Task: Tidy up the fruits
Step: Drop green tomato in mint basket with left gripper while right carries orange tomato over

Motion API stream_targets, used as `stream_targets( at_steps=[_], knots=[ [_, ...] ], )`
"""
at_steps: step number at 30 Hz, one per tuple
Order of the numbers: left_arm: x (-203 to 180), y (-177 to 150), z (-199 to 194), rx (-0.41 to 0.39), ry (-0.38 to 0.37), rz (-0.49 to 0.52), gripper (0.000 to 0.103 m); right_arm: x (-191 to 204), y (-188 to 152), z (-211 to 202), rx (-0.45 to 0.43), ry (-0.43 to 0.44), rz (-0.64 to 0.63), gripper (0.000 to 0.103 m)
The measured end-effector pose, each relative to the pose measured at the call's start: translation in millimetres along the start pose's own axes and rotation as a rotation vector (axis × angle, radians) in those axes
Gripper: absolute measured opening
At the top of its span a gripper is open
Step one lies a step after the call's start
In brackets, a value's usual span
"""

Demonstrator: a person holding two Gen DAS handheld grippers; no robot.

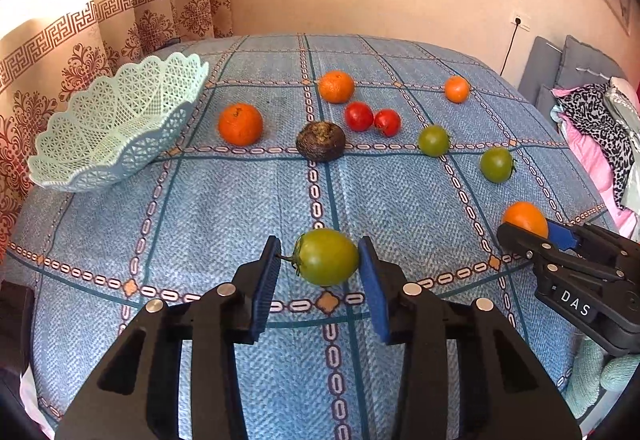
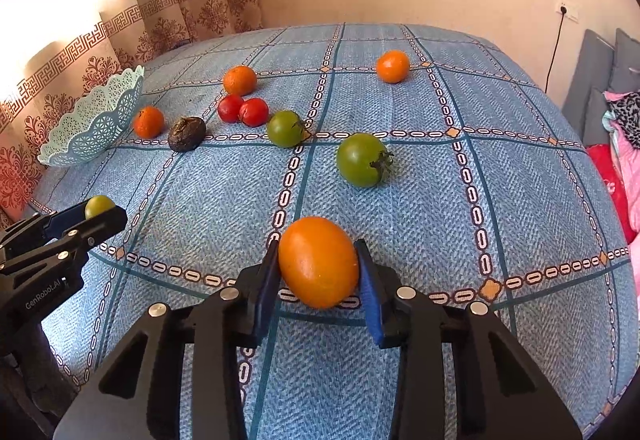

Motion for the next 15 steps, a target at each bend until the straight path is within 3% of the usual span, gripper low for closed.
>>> stream_targets(
  at_steps=[8, 15],
  knots=[
    [52, 33, -21, -0.113, 0.117, -0.075, 0.041, 23, 23, -10, -0.059, 0.046, -0.028, 0.036],
    [108, 60, -21, -0.164, 0.229, -0.149, 0.041, 62, 50, -6, -0.079, 0.105, -0.088, 0.036]
  ],
)
Point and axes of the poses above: each gripper's, at about its wrist camera, not at the fingertips, and z roughly the way its jaws point, x to its left, y to its top, the point moved 3 cm from there along z, roughly the way its jaws point, and after that the axes turned 5 degrees about -x, right-handed, at the moved point
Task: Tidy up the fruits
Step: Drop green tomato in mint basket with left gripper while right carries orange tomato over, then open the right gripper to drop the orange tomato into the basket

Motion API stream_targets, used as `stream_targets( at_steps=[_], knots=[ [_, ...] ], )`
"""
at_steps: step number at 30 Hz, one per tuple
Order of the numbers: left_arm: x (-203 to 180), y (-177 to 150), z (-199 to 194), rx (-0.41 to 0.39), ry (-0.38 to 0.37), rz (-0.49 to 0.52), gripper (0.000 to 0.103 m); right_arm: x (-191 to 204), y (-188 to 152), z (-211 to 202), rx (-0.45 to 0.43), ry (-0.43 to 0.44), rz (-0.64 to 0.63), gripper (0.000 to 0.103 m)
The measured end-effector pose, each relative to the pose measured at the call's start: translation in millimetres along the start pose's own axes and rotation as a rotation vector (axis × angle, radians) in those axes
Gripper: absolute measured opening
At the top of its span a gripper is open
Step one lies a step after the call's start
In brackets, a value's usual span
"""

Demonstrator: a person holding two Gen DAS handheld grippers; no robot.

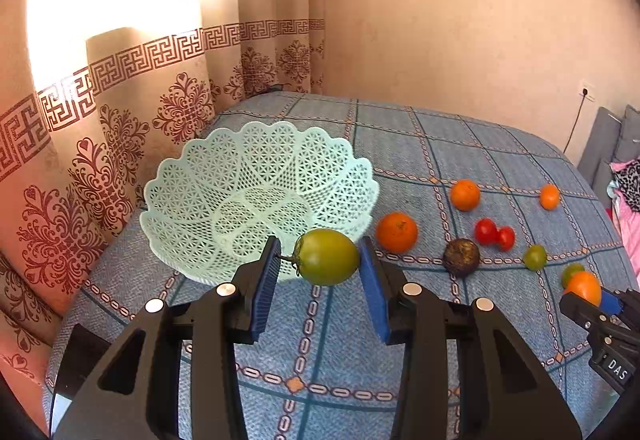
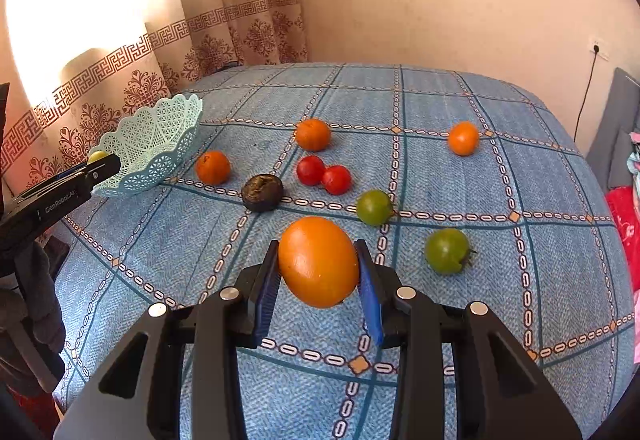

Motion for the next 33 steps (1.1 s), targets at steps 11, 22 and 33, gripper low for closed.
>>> stream_targets(
  at_steps=[11, 22, 33],
  knots=[
    [50, 15, 42, 0.010, 0.116, -0.046, 0.041, 77, 53, 26, -0.049, 0.096, -0.125, 0.037],
    [81, 8, 39, -0.063, 0.246, -0.134, 0.089, 131, 91, 66, -0.061, 0.191, -0.141, 0.037],
    [107, 8, 17, -0.144, 0.411, -0.197, 0.095, 172, 103, 107, -0.013, 0.280, -0.141, 0.036]
  ],
)
Point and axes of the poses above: each gripper's, at about its wrist camera, not at the fingertips, and z roughly the way its jaws point, x to its left, y to its top, the point moved 3 cm from there along z, roughly the way its jaws point, and after that the axes turned 5 degrees about -x, right-handed, at the moved point
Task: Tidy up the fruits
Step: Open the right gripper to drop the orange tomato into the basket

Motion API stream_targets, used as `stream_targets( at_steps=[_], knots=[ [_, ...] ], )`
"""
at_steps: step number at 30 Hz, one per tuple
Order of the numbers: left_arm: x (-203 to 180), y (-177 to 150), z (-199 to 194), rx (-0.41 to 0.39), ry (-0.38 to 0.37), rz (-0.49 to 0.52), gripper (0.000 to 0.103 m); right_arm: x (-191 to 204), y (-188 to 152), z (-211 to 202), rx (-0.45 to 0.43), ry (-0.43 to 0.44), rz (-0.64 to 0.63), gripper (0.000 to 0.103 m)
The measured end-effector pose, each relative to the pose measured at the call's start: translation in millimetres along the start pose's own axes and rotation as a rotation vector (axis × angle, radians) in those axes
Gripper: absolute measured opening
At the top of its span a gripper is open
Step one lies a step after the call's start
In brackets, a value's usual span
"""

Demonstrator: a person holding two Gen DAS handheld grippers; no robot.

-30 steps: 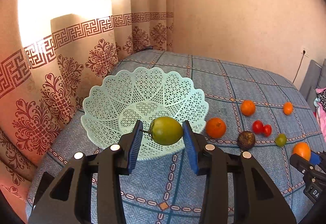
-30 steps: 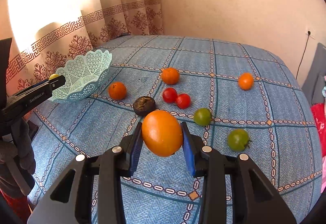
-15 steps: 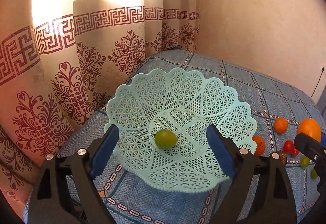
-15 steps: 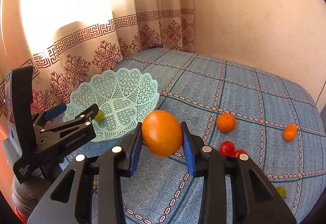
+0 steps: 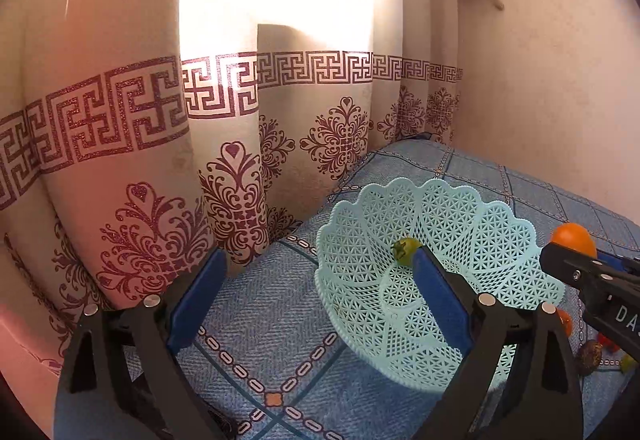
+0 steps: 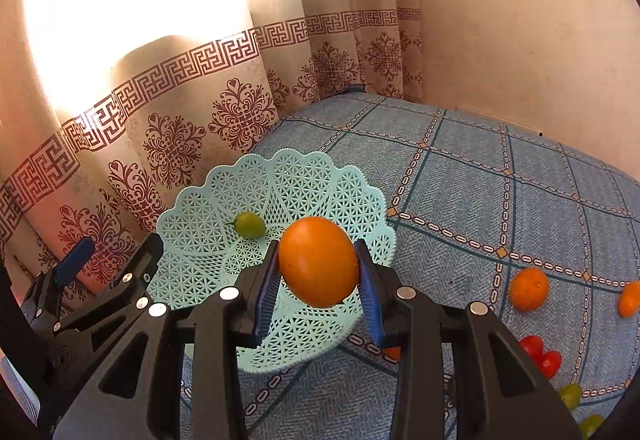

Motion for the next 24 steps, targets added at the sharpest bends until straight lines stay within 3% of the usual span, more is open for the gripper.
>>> stream_targets(
  at_steps=[6, 9, 15, 24],
  knots=[
    [3, -1, 4, 0.007, 0.040, -0.008, 0.098, 5, 2, 18, 0.030, 0.035, 0.013, 0.039],
    [4, -2, 1, 0.003, 0.051, -0.014, 0.099, 4, 4, 17, 0.015, 0.055, 0.039, 0.059],
    [3, -3, 3, 0.014, 0.050, -0.010, 0.099, -4, 5, 5, -0.015, 0.027, 0.050, 0.059],
    [-3, -5, 0, 0.008, 0.037, 0.007, 0.099, -48, -7, -20, -0.050, -0.076, 0.151, 0.059]
  ],
)
Point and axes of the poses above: each gripper's, at about its wrist camera, not at the fingertips, and z roughly the way its jaws point, x to its left, y to its top, the point moved 3 cm from there along z, roughly the way its jaws point, and after that the axes turned 5 degrees about -x, right-handed, at the moved point
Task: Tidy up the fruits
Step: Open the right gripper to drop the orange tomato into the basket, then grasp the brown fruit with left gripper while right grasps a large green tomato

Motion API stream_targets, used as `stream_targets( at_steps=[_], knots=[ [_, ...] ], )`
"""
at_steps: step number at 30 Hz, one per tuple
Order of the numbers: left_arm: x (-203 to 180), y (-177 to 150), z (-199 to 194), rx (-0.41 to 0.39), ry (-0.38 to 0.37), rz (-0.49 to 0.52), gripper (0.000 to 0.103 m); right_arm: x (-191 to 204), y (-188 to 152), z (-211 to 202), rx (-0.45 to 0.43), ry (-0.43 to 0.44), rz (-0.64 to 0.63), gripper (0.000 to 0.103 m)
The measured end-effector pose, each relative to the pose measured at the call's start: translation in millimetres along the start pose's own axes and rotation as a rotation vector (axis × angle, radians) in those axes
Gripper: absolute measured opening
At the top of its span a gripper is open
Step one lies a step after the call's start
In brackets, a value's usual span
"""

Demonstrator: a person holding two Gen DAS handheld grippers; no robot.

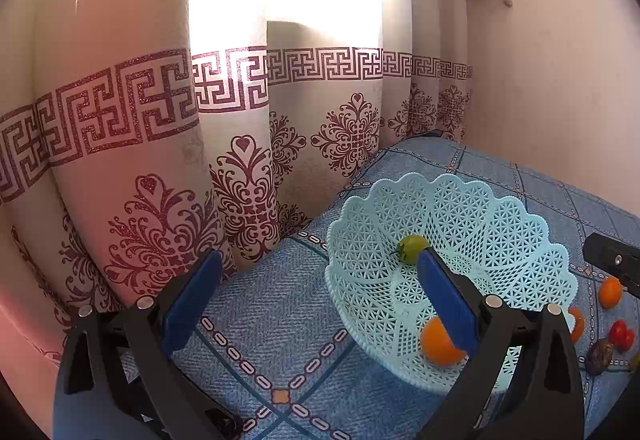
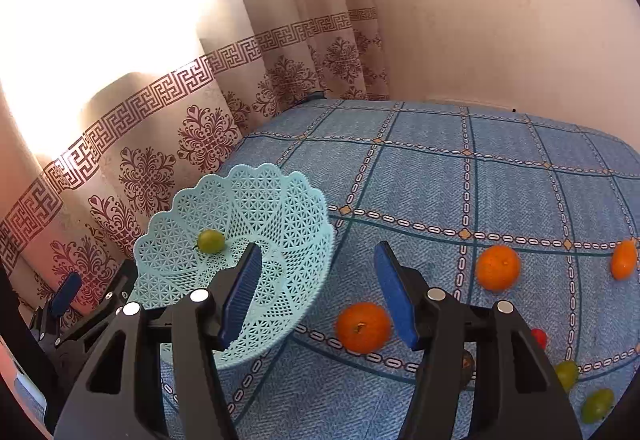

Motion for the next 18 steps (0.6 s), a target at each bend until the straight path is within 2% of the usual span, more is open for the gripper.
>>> stream_targets(
  at_steps=[12, 18],
  knots=[
    [-19, 1, -2, -0.017, -0.025, 0.057, 0.099, -53, -6, -38, -0.035, -0.114, 0.059, 0.059],
    [-35, 2, -15, -0.012, -0.091, 0.085, 0.099, -91, -18, -61, -0.040, -0.177, 0.104, 0.059]
  ],
)
Point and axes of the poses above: each gripper's, at about its wrist camera, not at the fingertips, and z roughly the way its jaws point, x to its left, y to its top, the point moved 3 cm from there along z, roughly the way its jaws point, and after that the axes turned 5 degrees about -x, right-handed, at the moved point
